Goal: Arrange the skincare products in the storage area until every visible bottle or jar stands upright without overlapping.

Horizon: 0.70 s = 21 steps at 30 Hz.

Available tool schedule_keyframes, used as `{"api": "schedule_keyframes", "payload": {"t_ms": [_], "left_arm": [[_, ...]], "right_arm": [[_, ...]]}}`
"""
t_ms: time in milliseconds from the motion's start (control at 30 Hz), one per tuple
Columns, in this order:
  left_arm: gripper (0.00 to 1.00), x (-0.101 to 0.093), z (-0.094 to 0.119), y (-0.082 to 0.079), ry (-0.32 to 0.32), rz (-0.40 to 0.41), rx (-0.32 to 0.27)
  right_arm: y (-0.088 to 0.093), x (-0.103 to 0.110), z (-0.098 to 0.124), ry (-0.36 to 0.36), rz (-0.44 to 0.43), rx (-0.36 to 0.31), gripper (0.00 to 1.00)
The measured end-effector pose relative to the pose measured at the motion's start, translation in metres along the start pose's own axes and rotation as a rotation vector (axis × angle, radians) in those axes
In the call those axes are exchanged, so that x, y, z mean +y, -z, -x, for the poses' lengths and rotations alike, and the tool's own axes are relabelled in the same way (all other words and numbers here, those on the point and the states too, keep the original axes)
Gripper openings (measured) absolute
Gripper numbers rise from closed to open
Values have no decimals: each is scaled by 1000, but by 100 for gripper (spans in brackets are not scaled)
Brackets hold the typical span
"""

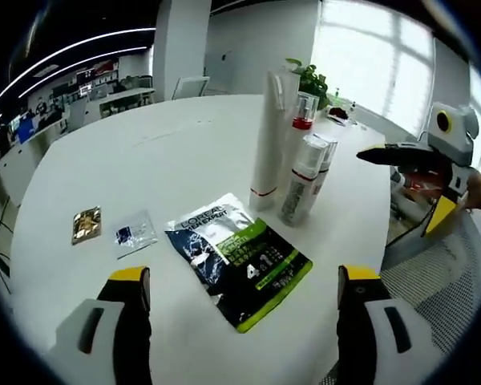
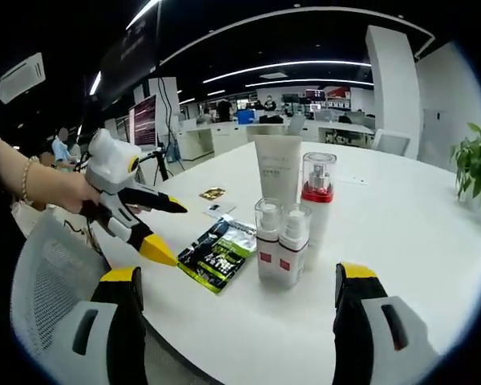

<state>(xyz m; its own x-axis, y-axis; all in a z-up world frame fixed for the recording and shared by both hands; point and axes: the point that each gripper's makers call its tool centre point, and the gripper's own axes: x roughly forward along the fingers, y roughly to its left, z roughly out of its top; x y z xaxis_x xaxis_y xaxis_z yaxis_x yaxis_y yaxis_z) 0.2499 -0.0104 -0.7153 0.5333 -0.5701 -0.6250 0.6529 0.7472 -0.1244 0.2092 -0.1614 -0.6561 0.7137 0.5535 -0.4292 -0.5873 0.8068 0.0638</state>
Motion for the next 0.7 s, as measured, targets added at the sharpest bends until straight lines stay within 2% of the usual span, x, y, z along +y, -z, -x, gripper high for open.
{"api": "schedule_keyframes", "payload": {"t_ms": [133, 333, 500, 600, 700], "left_arm": [[95, 3, 14, 0, -15, 20, -30], [99, 2, 38, 5, -38, 57, -55], [99, 6, 56, 13, -73, 105, -58], [99, 7, 65, 20, -87, 133, -40], [99, 6, 75, 23, -96, 145, -51]], "right_arm": [[-3, -3, 2, 15, 13, -14, 95], [-5, -7, 4, 25, -14, -35, 96], [-5, -7, 5, 23, -18, -34, 97], [-5, -5, 5, 15, -10, -29, 97], [-5, -3, 4, 8, -4, -26, 98]]}}
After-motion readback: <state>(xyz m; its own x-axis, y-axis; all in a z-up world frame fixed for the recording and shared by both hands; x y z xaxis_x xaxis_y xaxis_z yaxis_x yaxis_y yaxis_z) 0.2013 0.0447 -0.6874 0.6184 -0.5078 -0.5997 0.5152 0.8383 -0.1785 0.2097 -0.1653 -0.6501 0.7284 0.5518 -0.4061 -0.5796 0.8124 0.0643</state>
